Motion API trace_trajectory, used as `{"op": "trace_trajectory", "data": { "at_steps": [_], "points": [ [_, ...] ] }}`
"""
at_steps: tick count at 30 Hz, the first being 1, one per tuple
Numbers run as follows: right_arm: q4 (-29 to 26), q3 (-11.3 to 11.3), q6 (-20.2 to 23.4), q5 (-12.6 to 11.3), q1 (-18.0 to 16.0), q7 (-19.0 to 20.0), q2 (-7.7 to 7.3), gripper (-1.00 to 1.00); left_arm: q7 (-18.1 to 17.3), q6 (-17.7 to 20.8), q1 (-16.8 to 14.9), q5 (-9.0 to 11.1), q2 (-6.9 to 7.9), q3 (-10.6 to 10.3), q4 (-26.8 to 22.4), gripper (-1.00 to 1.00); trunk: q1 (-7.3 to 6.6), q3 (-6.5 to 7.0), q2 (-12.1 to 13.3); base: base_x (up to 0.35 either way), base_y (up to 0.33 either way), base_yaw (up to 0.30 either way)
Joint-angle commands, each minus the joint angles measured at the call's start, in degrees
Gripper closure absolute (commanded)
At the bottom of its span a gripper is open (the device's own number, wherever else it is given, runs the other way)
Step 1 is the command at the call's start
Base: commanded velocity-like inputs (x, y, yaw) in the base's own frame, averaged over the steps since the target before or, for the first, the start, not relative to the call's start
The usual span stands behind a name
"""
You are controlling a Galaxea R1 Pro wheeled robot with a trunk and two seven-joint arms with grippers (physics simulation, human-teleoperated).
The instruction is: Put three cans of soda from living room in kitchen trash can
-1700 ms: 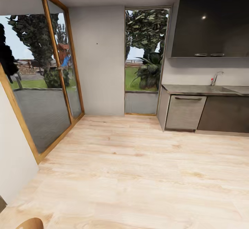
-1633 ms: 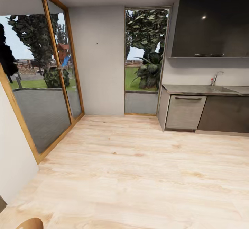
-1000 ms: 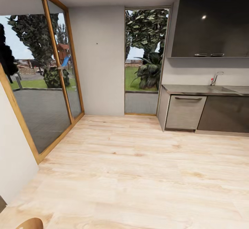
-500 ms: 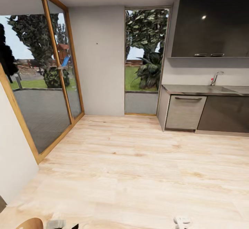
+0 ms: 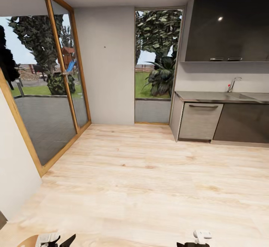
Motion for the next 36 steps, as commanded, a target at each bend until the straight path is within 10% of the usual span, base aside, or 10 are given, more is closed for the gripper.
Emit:
{"op": "trace_trajectory", "data": {
  "at_steps": [1,36],
  "points": [
    [0.0,0.0,0.0,0.0,0.0,0.0,0.00,-1.00,0.0,0.0,0.0,0.0,0.02,0.0,0.0,-1.00,0.00,0.00,0.0,0.000,0.000,0.000],
    [0.1,0.1,0.0,0.1,0.0,-0.1,0.04,-1.00,-0.1,-0.1,0.0,0.0,0.08,0.1,-0.1,-1.00,0.00,0.00,0.0,0.000,0.000,0.168]
  ]
}}
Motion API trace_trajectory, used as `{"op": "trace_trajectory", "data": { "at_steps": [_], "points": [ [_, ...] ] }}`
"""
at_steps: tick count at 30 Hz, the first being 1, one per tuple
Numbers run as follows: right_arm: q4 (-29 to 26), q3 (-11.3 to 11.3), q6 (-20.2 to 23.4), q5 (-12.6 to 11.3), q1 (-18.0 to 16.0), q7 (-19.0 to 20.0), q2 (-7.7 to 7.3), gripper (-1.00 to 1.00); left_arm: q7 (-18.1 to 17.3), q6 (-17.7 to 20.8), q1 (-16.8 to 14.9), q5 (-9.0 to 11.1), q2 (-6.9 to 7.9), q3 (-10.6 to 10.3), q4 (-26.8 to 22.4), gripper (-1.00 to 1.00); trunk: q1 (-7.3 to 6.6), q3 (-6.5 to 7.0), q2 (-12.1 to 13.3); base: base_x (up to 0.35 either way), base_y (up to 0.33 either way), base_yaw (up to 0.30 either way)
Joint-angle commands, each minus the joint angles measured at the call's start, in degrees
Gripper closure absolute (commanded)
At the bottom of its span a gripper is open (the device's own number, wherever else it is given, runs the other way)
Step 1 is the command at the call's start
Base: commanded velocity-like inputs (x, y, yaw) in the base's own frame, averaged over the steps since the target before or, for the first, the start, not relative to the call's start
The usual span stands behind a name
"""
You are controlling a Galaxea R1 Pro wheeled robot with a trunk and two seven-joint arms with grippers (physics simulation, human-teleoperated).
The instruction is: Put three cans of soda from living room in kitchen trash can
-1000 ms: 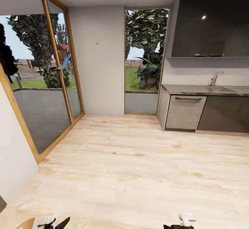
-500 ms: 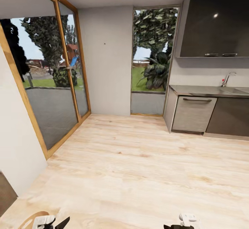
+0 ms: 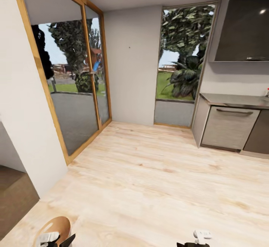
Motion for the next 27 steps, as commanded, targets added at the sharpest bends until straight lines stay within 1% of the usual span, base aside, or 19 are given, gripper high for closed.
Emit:
{"op": "trace_trajectory", "data": {
  "at_steps": [1,27],
  "points": [
    [0.0,0.0,0.0,0.0,0.0,0.0,0.00,-1.00,0.0,0.0,0.0,0.0,0.00,0.0,0.0,-1.00,0.00,0.00,0.0,0.000,0.000,0.256],
    [0.2,0.0,0.0,0.2,0.0,0.0,0.05,-1.00,0.0,0.0,0.0,0.0,-0.01,0.0,0.0,-1.00,0.00,0.00,0.0,0.000,0.000,0.256]
  ]
}}
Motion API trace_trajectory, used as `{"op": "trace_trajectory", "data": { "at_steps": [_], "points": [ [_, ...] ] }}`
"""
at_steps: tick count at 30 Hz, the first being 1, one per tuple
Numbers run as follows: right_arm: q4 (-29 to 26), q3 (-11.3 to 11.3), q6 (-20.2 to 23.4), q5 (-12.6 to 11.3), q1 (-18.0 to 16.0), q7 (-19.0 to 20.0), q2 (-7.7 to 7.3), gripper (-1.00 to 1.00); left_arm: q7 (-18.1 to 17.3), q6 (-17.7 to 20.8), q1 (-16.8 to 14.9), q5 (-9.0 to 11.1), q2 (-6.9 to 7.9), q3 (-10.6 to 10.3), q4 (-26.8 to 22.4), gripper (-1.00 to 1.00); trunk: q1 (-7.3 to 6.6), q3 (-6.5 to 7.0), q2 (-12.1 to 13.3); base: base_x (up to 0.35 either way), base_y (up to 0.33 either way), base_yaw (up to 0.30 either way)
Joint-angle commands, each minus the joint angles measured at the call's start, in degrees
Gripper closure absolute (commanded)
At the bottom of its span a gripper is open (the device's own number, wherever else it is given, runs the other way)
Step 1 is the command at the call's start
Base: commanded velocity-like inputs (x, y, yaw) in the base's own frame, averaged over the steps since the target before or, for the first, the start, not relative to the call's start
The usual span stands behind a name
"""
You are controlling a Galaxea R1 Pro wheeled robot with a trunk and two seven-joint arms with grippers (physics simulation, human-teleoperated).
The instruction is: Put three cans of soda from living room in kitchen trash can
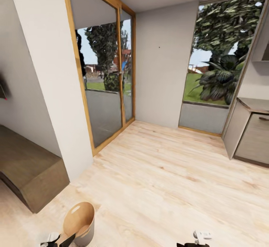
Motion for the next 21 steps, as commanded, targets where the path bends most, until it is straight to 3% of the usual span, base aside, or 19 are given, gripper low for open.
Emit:
{"op": "trace_trajectory", "data": {
  "at_steps": [1,21],
  "points": [
    [0.0,0.0,0.0,0.0,0.0,0.0,0.00,-1.00,0.0,0.0,0.0,0.0,0.01,0.0,0.0,-1.00,0.00,0.00,0.0,0.000,0.000,0.256],
    [0.0,0.0,0.0,0.0,0.0,0.0,0.00,-1.00,0.0,0.0,0.0,0.0,0.00,-0.2,0.0,-1.00,0.00,0.00,0.0,0.000,0.000,0.256]
  ]
}}
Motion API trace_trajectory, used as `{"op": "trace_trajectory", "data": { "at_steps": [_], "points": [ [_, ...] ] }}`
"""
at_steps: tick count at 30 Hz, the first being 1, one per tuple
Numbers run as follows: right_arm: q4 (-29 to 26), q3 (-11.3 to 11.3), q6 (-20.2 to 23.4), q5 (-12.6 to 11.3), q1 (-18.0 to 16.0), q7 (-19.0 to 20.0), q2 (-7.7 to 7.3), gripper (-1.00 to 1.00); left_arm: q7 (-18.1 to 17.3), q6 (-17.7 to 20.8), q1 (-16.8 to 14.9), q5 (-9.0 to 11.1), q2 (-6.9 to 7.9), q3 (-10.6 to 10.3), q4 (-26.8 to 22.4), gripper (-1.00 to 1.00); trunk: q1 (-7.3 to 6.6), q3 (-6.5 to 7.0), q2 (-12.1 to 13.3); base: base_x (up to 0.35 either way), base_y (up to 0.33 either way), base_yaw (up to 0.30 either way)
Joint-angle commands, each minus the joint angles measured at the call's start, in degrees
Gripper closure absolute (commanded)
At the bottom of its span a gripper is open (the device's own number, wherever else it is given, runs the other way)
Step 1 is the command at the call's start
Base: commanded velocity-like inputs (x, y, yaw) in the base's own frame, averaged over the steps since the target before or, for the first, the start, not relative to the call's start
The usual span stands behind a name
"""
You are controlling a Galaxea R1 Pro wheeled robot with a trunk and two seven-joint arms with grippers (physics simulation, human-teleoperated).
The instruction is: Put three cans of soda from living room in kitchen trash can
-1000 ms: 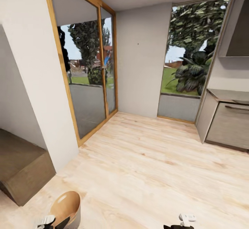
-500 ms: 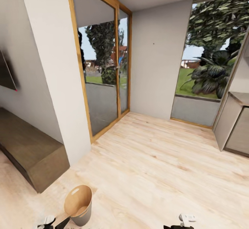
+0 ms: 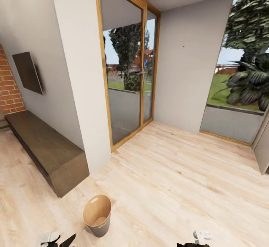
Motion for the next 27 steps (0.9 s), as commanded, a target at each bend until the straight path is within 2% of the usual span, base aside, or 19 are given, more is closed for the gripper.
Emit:
{"op": "trace_trajectory", "data": {
  "at_steps": [1,27],
  "points": [
    [0.0,0.0,0.0,0.0,0.0,0.0,0.00,-1.00,0.0,0.0,0.0,0.0,0.01,0.0,0.0,-1.00,0.00,0.00,0.0,0.000,0.000,0.256],
    [0.0,0.0,0.0,0.0,0.0,0.0,0.00,-1.00,0.0,0.0,0.0,0.0,0.00,-0.1,0.0,-1.00,0.00,0.00,0.0,0.000,0.000,0.256]
  ]
}}
